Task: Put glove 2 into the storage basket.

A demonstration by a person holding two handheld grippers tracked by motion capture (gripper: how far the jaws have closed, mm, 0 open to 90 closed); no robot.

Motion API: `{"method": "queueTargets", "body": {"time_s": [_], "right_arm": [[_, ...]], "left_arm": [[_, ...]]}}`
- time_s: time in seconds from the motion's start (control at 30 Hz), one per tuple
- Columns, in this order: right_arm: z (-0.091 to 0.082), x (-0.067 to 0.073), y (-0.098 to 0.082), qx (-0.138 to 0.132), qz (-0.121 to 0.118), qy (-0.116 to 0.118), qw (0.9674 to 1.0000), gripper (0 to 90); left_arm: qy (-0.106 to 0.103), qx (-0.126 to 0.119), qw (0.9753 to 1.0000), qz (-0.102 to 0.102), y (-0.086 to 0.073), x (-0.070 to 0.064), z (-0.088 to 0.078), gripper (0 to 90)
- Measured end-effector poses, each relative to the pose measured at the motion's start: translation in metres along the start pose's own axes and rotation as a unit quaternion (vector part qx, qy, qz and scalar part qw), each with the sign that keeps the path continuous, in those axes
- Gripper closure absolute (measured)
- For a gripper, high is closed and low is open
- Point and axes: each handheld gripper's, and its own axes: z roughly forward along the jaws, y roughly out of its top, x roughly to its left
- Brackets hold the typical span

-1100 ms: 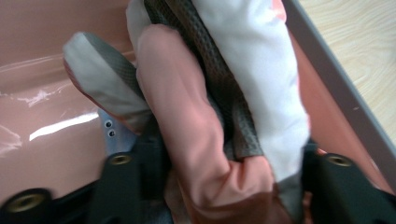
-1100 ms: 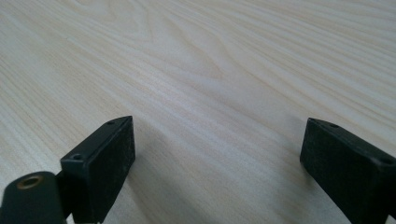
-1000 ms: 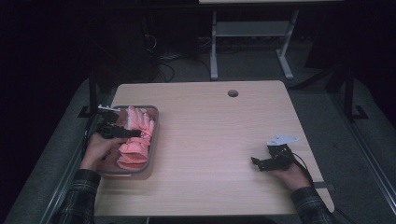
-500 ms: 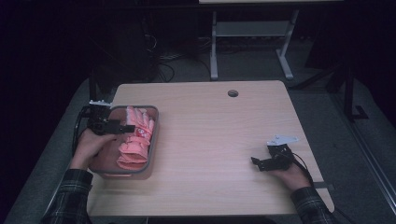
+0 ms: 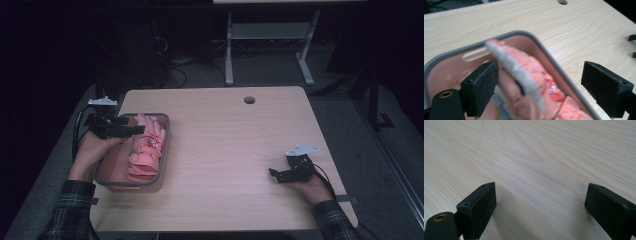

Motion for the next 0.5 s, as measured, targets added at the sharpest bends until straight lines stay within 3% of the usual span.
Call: {"method": "queueTargets", "body": {"time_s": [0.23, 0.5], "right_arm": [[0.0, 0.0, 0.0, -0.001, -0.002, -0.001, 1.0, 9.8], [0.0, 0.0, 0.0, -0.001, -0.002, -0.001, 1.0, 9.8]], "left_arm": [[-0.021, -0.008, 0.9991, 0.036, 0.009, -0.031, 0.011, 12.9], [-0.045, -0.014, 0.9969, 0.063, 0.011, -0.066, 0.03, 13.4]]}}
